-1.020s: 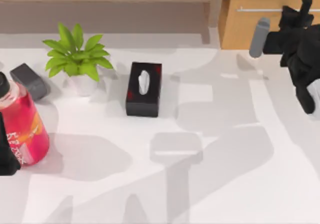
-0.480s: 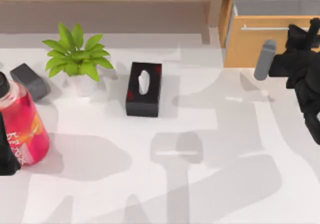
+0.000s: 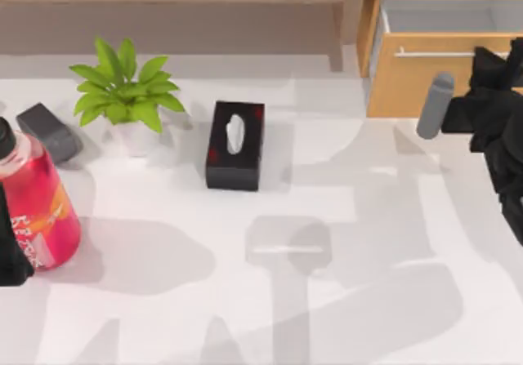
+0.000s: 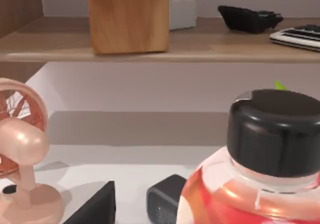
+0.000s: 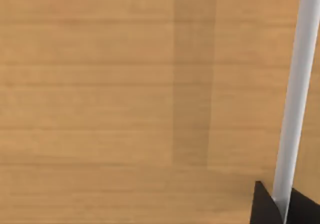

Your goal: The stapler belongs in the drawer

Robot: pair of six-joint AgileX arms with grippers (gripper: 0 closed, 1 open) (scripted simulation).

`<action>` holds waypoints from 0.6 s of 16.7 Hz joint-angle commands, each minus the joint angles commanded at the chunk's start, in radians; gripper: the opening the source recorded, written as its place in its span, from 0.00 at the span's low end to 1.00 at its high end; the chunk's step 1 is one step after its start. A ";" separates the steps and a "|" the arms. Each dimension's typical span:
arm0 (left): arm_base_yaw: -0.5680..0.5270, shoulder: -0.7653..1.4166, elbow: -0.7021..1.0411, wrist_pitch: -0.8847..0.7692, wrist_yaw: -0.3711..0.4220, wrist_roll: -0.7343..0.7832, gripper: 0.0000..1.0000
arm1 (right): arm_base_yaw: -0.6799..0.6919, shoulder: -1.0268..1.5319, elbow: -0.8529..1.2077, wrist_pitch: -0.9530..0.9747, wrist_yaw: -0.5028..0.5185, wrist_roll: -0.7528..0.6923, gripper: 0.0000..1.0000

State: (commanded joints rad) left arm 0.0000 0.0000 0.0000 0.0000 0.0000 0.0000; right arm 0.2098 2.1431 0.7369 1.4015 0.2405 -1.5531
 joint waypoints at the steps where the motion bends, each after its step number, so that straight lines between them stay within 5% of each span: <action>1: 0.000 0.000 0.000 0.000 0.000 0.000 1.00 | 0.006 -0.012 -0.034 0.020 0.007 0.001 0.00; 10: 0.000 0.000 0.000 0.000 0.000 0.000 1.00 | 0.037 -0.078 -0.218 0.130 0.040 0.001 0.00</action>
State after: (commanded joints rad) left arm 0.0000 0.0000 0.0000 0.0000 0.0000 0.0000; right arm 0.2472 2.0649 0.5188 1.5316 0.2802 -1.5525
